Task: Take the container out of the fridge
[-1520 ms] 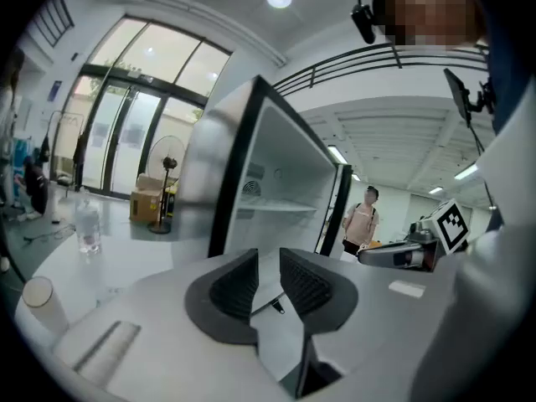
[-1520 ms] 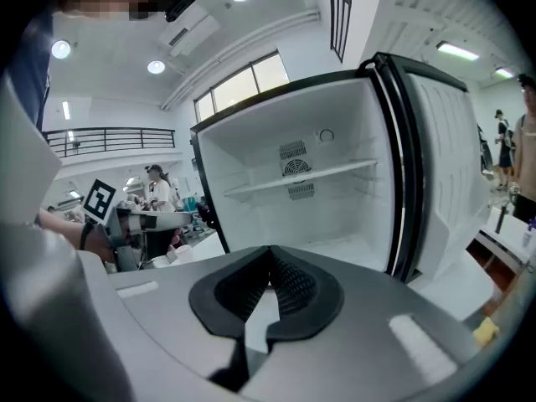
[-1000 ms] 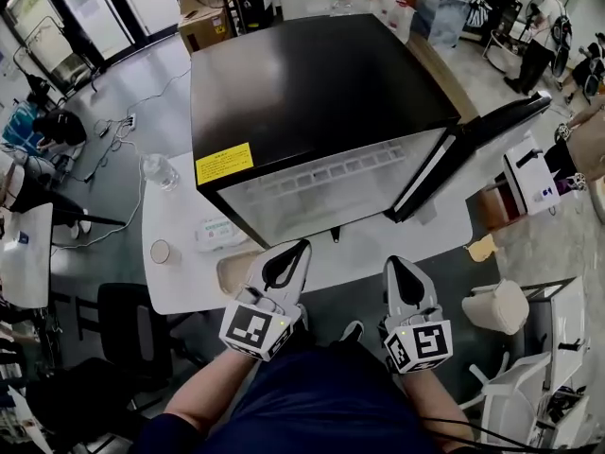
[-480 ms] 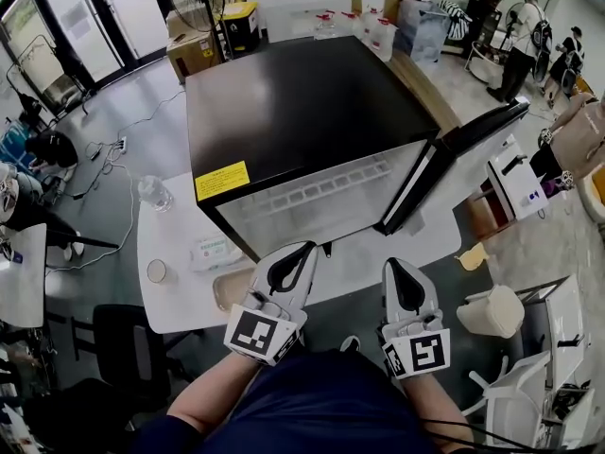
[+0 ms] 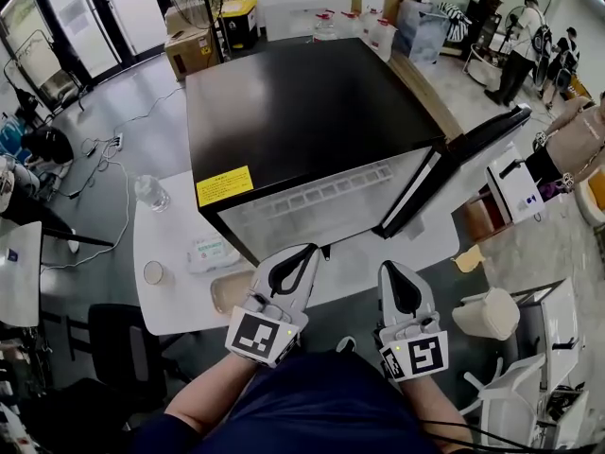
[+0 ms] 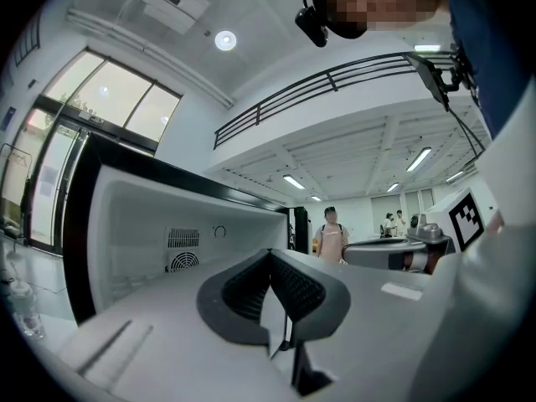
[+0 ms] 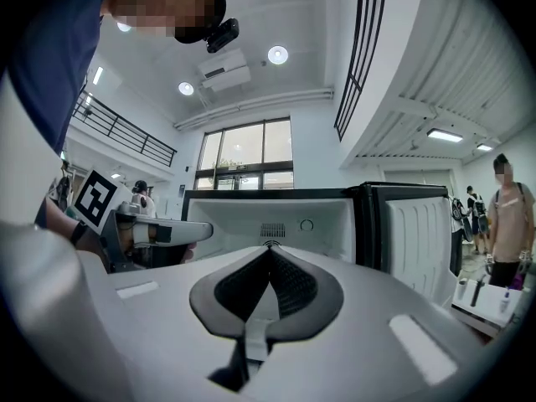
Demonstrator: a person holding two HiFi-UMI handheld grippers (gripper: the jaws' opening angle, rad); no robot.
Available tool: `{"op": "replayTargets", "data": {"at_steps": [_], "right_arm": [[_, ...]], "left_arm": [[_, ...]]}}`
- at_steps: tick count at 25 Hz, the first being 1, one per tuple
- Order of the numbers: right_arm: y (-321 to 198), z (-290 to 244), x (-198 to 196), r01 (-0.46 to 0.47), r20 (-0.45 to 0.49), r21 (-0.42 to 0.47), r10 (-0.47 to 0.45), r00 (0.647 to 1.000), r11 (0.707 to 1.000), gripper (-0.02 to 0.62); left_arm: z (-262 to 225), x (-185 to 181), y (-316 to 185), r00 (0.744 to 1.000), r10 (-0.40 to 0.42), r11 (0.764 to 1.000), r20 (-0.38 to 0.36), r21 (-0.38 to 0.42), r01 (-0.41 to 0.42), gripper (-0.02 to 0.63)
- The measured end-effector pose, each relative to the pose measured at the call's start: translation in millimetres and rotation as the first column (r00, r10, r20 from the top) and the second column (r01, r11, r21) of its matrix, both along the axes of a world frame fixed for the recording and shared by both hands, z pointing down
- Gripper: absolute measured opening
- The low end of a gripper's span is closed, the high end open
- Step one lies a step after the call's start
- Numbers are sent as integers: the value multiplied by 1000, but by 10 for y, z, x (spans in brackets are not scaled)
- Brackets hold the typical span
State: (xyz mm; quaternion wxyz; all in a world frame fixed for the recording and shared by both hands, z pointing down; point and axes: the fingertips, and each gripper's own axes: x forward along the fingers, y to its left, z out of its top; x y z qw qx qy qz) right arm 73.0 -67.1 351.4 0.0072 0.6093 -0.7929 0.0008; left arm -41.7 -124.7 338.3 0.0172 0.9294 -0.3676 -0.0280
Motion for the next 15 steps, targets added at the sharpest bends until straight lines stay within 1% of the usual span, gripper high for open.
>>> {"op": "replayTargets", "data": {"at_steps": [3,7,12,15], "right_arm": [[-16,24,8,-2,3,-7,2,1000,1000,5],[-40,38,10,4,-1,-15,-4,1000,1000,5],[-51,67,33,2,8,-25,-2,1000,1000,5],[-70,83,43,4,11,-26,-3,1000,1000,5]], "left_arm": [[53,-18,-30,1000,-6,1000,15,-22,7,3],[101,3,-40,1000,13,1000,-3,-8,-13,3],[90,7,-82,1000,-5,999,12,-35,5,3],[138,21,-81,1000,7,999,11,-32,-6,3]]}}
